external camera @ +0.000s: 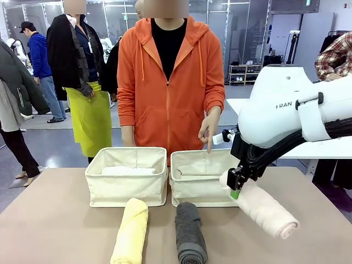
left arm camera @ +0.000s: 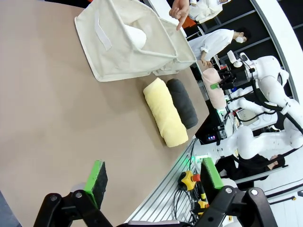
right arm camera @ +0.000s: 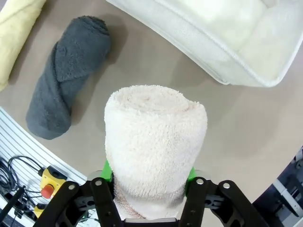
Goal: Divide the towels into two baskets.
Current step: Pick up one hotel-folded towel from the bottom of the table and place it in the Fabric basket indicated by the person.
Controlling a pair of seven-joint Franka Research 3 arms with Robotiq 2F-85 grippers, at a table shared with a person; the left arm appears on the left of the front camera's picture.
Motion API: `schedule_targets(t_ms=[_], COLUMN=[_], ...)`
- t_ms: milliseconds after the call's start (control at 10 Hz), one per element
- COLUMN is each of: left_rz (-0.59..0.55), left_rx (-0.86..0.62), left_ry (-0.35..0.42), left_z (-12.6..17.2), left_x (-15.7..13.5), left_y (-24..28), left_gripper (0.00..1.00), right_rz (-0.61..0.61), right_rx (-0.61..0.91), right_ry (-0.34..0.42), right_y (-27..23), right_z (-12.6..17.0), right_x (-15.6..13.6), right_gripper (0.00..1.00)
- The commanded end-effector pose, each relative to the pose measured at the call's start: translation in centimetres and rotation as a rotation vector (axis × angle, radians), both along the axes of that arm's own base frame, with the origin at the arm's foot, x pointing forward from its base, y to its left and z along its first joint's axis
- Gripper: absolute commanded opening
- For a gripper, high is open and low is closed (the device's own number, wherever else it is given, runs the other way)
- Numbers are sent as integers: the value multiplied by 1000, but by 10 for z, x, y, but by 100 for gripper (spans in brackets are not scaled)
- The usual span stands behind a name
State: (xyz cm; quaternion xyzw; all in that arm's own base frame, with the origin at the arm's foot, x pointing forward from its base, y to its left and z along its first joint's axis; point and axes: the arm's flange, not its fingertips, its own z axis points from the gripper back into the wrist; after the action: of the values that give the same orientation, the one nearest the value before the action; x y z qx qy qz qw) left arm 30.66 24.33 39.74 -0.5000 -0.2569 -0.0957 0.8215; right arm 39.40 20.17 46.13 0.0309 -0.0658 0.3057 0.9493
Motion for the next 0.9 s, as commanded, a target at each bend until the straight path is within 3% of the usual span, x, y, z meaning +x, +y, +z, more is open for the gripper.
schedule_targets(t_ms=[0,100,200,800], left_rz=[-1,-1,-1,-1], left_rx=[-3,-3,-3,-3], left_ry=[-10,-10,-10,-10], left_z=[3,3,3,3], left_x=[-4,-4,-4,-4], left_y=[0,0,0,0], left_gripper=[100,100,100,100], right_rz=[59,102,90,67], right_rx=[-14,-25,-25,-7], right_ry=[5,13,10,1], right_y=[-1,-1,-2,0], right_z=[15,23,28,19], right_x=[6,9,9,5], right_gripper=[45,26,49,49])
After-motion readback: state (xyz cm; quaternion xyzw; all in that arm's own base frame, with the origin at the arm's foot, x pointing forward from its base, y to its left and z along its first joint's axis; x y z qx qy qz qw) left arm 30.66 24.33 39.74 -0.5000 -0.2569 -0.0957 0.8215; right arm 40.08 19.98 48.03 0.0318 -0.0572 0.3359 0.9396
